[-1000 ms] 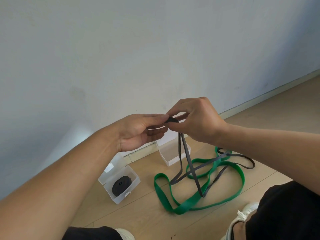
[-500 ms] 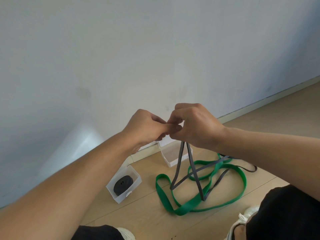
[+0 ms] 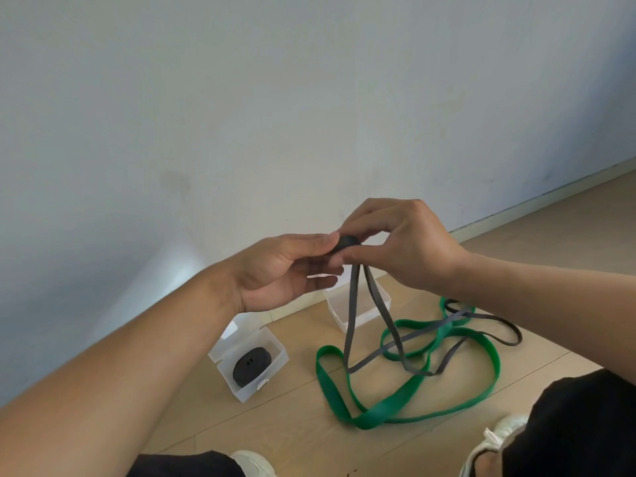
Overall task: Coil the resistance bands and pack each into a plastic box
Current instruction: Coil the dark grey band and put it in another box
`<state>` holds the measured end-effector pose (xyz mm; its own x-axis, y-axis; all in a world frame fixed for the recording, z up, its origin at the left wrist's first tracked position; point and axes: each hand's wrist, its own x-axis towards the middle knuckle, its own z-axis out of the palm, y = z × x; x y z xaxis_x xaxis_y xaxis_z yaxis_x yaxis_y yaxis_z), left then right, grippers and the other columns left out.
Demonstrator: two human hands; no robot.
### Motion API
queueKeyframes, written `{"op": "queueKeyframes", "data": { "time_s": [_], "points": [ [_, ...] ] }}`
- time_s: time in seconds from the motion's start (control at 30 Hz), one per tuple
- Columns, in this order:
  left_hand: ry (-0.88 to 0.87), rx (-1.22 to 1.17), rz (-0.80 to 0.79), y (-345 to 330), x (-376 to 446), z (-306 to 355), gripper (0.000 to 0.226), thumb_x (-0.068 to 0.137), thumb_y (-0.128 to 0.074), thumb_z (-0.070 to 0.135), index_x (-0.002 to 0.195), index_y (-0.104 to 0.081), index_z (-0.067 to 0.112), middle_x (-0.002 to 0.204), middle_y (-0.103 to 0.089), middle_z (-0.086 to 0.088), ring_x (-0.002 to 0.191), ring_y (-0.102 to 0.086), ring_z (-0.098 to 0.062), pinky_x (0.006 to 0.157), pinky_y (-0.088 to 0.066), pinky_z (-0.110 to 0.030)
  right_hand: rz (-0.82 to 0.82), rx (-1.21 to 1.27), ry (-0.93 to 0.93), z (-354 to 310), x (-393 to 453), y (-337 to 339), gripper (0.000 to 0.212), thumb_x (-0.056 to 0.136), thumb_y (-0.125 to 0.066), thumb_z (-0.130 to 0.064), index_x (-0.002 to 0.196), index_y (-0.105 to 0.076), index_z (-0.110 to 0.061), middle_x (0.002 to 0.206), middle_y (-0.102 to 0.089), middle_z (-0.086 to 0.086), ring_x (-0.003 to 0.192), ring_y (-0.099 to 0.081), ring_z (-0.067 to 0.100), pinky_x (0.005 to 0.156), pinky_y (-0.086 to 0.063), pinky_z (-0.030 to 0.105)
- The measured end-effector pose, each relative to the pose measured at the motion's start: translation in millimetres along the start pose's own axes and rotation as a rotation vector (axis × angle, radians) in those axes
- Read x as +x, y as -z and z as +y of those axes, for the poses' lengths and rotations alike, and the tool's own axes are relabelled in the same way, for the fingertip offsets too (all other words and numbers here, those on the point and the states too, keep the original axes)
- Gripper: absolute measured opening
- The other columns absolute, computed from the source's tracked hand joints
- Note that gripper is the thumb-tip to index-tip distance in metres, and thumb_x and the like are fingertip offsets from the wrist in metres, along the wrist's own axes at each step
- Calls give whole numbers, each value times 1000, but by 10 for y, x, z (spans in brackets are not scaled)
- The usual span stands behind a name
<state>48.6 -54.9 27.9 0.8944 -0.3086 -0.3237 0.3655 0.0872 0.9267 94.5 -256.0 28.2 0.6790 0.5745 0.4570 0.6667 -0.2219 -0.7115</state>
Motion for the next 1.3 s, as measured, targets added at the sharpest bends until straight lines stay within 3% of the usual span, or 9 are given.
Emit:
{"op": "queueKeyframes", "data": {
  "time_s": [0.13, 0.27, 0.37, 0.5, 0.6, 0.83, 1.07, 1.2, 1.3],
  "points": [
    [-22, -209, -113, 35, 48, -61, 70, 61, -96, 42, 122, -73, 14, 100, -62, -1, 87, -58, -15, 83, -56, -27, 78, 36, 87, -57, 30, -3, 15, 75, -88, -23, 89, -81, -24, 87, -73, -10, 84, -69, 7, 74, -49, 10],
    [-11, -190, -202, 14, 53, -66, 65, 66, -91, 49, 121, -73, 19, 108, -66, 0, 94, -62, -15, 90, -54, -30, 126, -39, 171, -86, 29, 2, 12, 77, -88, -21, 86, -82, -15, 79, -73, -8, 75, -69, 5, 70, -48, 10],
    [23, -45, -76, 11, 15, 5, 59, 65, -91, 48, 114, -79, 18, 103, -73, 0, 93, -68, -16, 93, -56, -33, 99, -118, 191, -75, 58, 72, 12, 76, -89, -21, 80, -82, -12, 72, -72, -5, 67, -66, 8, 65, -45, 11],
    [-87, 327, 241, -151, -57, 116, 47, 60, -85, 47, 96, -84, 16, 98, -80, -2, 94, -72, -17, 94, -57, -38, -16, -314, 185, -63, 76, 144, 13, 79, -83, -25, 80, -81, -12, 72, -69, -2, 66, -64, 15, 60, -51, 32],
    [-166, 459, 333, -291, -62, 87, 53, 48, -83, 52, 91, -85, 21, 96, -81, -1, 95, -75, -16, 91, -58, -35, -39, -379, 236, -58, 63, 137, 15, 78, -80, -26, 81, -80, -12, 73, -66, -3, 67, -62, 17, 60, -48, 29],
    [-80, 160, 199, -260, -29, 94, 39, 71, -76, 32, 103, -82, 10, 86, -75, -2, 84, -68, -11, 87, -51, -32, -42, -159, 91, -23, 57, 195, 17, 77, -86, -29, 93, -82, -26, 84, -66, -10, 81, -62, 9, 71, -46, 12],
    [-27, -19, 86, -195, -23, 73, 36, 81, -70, 29, 110, -78, 9, 79, -71, 0, 86, -70, -18, 89, -53, -35, -16, -102, 28, -70, 44, 192, 19, 72, -88, -34, 85, -83, -22, 75, -65, -9, 72, -62, 11, 64, -49, 21],
    [-7, 226, 217, -279, -5, 58, 52, 67, -86, 45, 105, -81, 11, 99, -78, -2, 92, -70, -19, 90, -58, -37, -42, -257, 56, -23, 46, 197, 18, 77, -86, -32, 78, -80, -15, 72, -64, -4, 65, -61, 14, 60, -48, 30],
    [-107, 377, 349, -355, 18, 29, 56, 51, -84, 52, 92, -83, 14, 92, -80, 0, 85, -72, -13, 83, -58, -33, -51, -329, 123, -5, 34, 164, 10, 78, -84, -21, 80, -80, -12, 73, -64, -2, 66, -61, 15, 59, -46, 29]
  ]
}}
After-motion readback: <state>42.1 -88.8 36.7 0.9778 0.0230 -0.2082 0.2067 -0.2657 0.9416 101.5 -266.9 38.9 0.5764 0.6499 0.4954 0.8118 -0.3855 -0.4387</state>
